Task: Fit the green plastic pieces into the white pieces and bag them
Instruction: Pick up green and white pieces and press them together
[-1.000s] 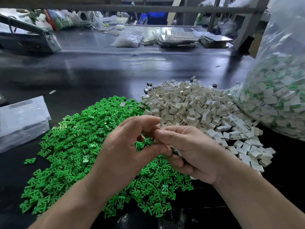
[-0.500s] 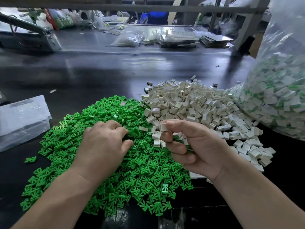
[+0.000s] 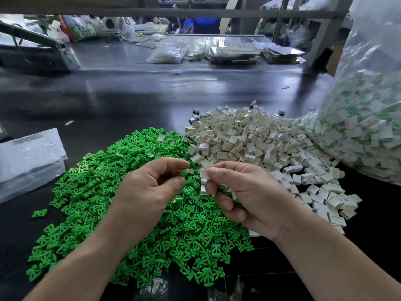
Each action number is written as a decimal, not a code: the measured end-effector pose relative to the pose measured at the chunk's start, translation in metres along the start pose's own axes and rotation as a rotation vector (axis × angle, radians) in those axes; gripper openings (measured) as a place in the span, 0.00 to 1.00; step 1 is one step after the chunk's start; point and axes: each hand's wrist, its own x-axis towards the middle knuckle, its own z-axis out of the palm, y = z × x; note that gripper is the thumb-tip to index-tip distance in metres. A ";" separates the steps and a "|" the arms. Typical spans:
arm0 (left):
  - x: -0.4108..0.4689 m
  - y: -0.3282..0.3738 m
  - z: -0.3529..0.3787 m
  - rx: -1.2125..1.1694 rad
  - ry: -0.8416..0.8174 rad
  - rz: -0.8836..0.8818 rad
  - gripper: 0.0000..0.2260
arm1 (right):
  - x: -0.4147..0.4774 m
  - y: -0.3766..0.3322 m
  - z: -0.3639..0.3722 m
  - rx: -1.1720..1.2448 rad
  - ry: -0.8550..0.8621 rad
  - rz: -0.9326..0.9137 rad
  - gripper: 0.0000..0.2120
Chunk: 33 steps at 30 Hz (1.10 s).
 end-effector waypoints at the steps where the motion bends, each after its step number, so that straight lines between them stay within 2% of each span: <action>1: -0.001 0.001 0.001 -0.057 -0.028 -0.011 0.11 | 0.000 0.000 0.001 -0.009 -0.005 -0.004 0.04; 6: 0.001 0.002 0.005 -0.242 -0.048 -0.039 0.05 | 0.000 0.000 0.000 -0.019 -0.020 -0.007 0.06; 13: 0.000 0.001 0.005 -0.407 -0.077 -0.065 0.06 | 0.000 0.001 0.002 -0.013 -0.054 -0.017 0.11; 17: 0.000 0.001 0.007 -0.496 -0.120 -0.091 0.08 | 0.000 0.002 0.003 -0.012 -0.061 -0.020 0.09; 22: -0.002 0.007 0.010 -0.519 -0.107 -0.087 0.08 | -0.001 0.003 0.004 -0.037 -0.060 -0.015 0.06; 26: -0.004 0.010 0.009 -0.438 -0.101 -0.055 0.06 | -0.002 0.003 0.005 -0.046 -0.072 -0.017 0.06; 33: -0.005 0.012 0.009 -0.359 -0.055 -0.016 0.05 | -0.003 0.001 0.004 -0.059 -0.073 -0.059 0.10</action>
